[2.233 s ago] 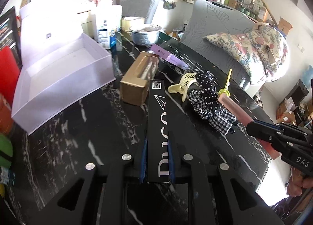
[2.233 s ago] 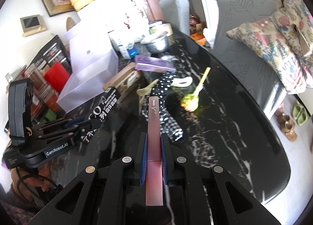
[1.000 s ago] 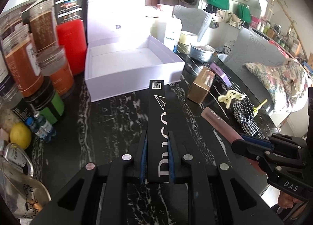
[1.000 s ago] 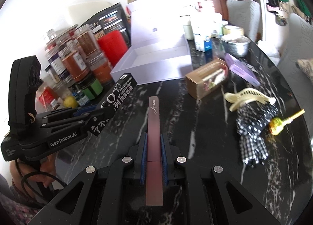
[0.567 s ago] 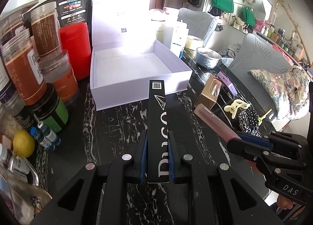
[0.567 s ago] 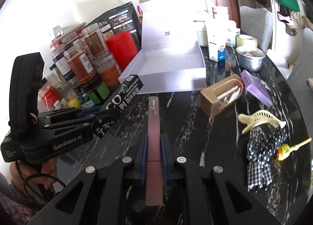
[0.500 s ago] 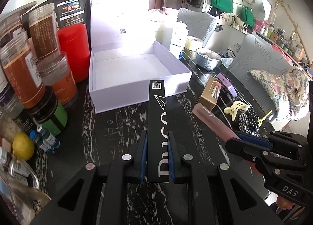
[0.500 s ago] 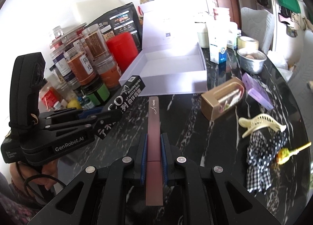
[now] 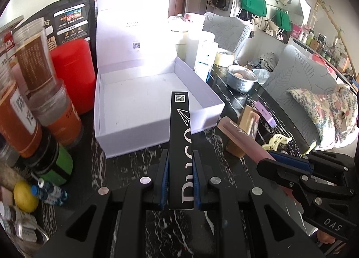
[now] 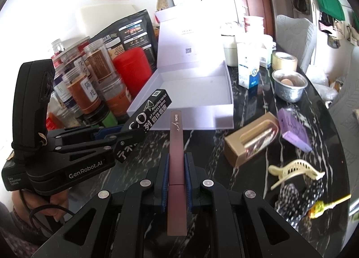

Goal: Organize rigid objects
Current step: 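Lower both held items into the white box and open both grippers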

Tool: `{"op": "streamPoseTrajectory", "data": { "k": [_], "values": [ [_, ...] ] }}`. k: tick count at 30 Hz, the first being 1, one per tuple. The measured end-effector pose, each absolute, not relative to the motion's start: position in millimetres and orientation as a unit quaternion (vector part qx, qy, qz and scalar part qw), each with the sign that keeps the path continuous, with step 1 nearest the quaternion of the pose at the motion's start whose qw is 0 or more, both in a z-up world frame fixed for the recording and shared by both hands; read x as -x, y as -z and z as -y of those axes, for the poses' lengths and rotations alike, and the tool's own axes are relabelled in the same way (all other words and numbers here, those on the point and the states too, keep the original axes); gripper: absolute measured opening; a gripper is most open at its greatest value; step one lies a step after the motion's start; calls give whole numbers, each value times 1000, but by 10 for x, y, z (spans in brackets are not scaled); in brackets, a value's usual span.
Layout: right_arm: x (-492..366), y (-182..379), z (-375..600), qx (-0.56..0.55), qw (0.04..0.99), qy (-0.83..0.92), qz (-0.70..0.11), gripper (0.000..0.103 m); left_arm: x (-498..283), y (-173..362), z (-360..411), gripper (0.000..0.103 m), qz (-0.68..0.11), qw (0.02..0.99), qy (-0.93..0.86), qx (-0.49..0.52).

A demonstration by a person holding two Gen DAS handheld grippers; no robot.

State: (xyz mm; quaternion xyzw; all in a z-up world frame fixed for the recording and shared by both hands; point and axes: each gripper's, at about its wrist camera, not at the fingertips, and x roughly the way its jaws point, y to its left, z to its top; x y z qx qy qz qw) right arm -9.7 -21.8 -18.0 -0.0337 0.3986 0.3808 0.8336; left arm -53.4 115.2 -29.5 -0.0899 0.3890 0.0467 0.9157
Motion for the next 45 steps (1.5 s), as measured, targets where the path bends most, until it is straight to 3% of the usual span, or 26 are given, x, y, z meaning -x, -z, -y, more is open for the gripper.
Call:
{"op": "streamPoseTrajectory", "data": {
  "k": [34,45],
  "values": [
    [-1114,-295,-493,55,847,-394,-353,13,-631,-109,-1830,18,-347,924,-123,102],
    [-1574,-41,-808,33,836,-387,-386,13,-928,87,-2150,18,-372,911,-144,108]
  ]
}}
